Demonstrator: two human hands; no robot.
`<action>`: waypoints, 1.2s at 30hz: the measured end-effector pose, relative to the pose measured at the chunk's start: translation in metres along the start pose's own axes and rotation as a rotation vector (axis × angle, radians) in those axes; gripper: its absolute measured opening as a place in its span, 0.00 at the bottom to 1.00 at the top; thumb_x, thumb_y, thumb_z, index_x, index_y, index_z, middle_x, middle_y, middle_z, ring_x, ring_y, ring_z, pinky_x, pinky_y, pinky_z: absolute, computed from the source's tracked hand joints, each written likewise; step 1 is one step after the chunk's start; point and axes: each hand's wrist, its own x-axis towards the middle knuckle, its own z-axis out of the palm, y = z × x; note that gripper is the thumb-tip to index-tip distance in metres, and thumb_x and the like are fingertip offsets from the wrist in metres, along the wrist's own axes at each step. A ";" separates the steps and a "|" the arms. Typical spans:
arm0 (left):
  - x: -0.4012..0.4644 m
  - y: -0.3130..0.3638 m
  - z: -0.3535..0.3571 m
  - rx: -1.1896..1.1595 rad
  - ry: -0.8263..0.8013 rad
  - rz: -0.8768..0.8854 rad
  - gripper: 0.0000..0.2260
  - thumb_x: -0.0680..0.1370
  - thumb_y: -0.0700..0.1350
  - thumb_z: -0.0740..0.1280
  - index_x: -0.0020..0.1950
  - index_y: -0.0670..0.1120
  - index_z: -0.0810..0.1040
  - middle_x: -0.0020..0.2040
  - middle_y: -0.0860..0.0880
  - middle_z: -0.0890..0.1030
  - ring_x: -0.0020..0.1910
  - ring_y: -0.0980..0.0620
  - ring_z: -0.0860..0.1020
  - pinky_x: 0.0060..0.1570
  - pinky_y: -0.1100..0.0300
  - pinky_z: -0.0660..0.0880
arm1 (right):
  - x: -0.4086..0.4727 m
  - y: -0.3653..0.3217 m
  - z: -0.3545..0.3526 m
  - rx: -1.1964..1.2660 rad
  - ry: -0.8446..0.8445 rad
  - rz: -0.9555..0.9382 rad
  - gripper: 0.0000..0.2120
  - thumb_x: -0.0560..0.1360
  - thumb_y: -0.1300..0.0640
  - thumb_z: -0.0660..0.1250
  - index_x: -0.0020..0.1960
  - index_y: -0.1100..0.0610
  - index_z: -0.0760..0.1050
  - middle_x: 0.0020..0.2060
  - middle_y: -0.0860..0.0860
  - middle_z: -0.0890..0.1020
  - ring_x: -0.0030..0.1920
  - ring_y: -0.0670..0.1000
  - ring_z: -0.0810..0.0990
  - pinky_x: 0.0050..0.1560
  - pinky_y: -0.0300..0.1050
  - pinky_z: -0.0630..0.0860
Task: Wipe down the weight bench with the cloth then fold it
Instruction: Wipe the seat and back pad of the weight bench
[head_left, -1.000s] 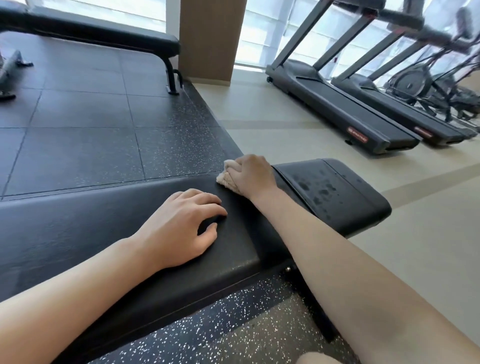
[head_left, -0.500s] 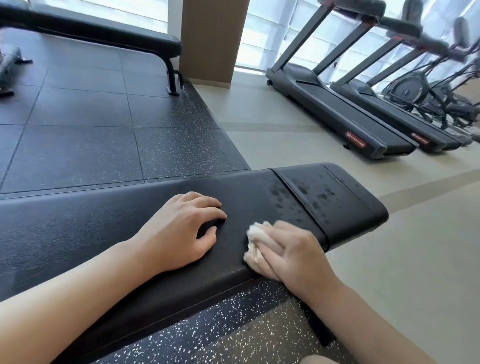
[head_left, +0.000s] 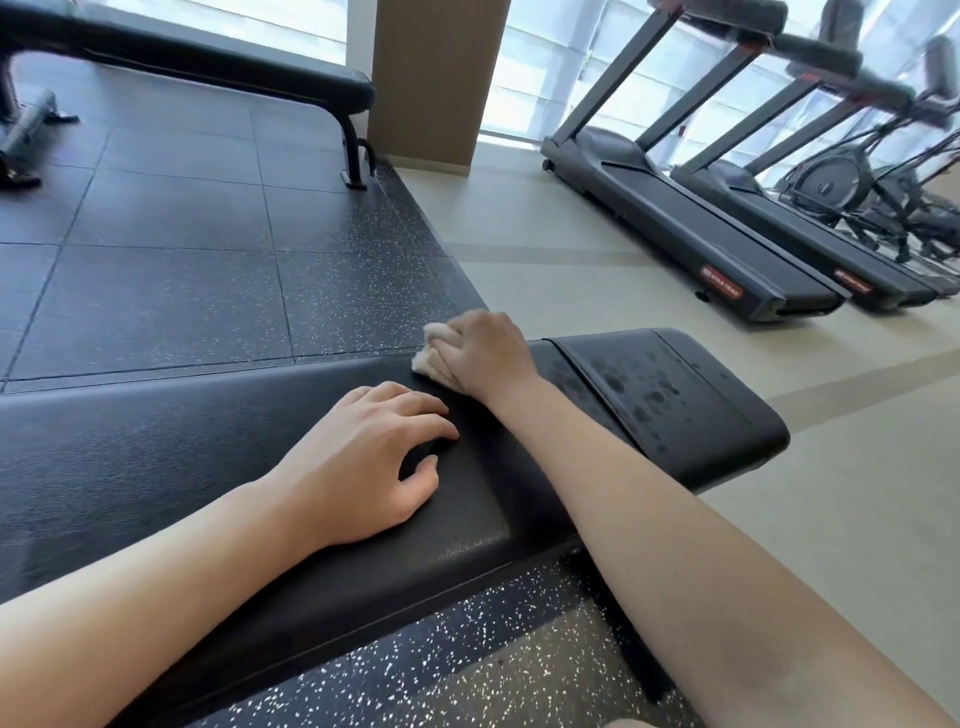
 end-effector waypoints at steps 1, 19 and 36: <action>0.000 0.000 0.000 0.000 -0.001 -0.001 0.17 0.76 0.56 0.61 0.61 0.58 0.83 0.64 0.59 0.81 0.65 0.53 0.76 0.67 0.49 0.72 | 0.012 -0.004 0.003 -0.014 -0.024 0.011 0.19 0.77 0.49 0.66 0.30 0.55 0.69 0.30 0.51 0.73 0.37 0.56 0.73 0.39 0.47 0.68; 0.023 0.018 -0.005 0.149 -0.095 0.123 0.17 0.77 0.58 0.57 0.60 0.58 0.80 0.62 0.60 0.79 0.62 0.53 0.77 0.64 0.50 0.73 | -0.214 0.054 -0.079 0.248 0.019 -0.070 0.08 0.78 0.57 0.73 0.54 0.47 0.84 0.40 0.41 0.76 0.44 0.45 0.81 0.50 0.37 0.75; 0.061 0.026 0.029 -0.020 -0.015 0.083 0.16 0.75 0.56 0.61 0.57 0.58 0.83 0.59 0.61 0.81 0.59 0.54 0.77 0.63 0.50 0.74 | -0.028 0.093 -0.027 0.055 0.157 0.094 0.24 0.76 0.54 0.71 0.27 0.50 0.63 0.25 0.49 0.70 0.32 0.57 0.72 0.35 0.46 0.63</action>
